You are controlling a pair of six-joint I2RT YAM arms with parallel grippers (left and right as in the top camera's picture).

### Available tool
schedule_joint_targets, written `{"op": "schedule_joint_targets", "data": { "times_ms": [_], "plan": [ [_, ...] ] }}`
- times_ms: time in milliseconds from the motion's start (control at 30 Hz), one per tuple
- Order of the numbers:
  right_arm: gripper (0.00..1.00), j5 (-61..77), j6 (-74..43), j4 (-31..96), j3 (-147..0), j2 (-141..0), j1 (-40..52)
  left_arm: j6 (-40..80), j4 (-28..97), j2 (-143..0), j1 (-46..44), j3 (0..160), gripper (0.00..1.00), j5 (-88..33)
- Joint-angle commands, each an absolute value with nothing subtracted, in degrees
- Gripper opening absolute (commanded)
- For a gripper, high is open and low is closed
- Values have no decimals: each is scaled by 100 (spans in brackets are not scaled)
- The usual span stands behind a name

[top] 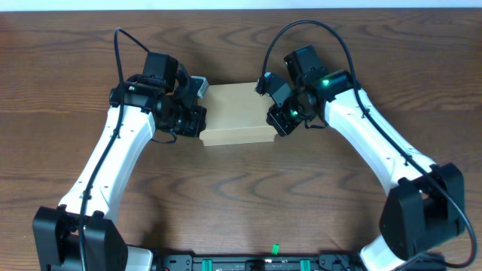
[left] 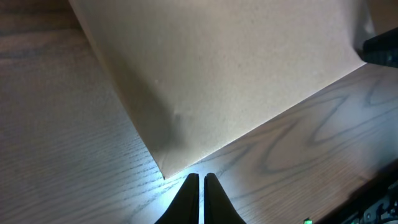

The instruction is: Pack container

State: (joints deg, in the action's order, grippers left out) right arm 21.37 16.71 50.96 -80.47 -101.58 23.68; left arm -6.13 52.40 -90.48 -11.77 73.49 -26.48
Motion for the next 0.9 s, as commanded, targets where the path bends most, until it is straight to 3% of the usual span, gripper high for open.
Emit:
{"op": "schedule_joint_targets", "data": {
  "times_ms": [0,867],
  "plan": [
    [1,2075,1765,5074,-7979,-10344,2355,-552,5201,-9065,-1166,7303,6,-2692],
    [1,2119,1763,5013,-7977,-10538,2362,-250,4431,-9067,-1166,6401,6,-2644]
  ]
}}
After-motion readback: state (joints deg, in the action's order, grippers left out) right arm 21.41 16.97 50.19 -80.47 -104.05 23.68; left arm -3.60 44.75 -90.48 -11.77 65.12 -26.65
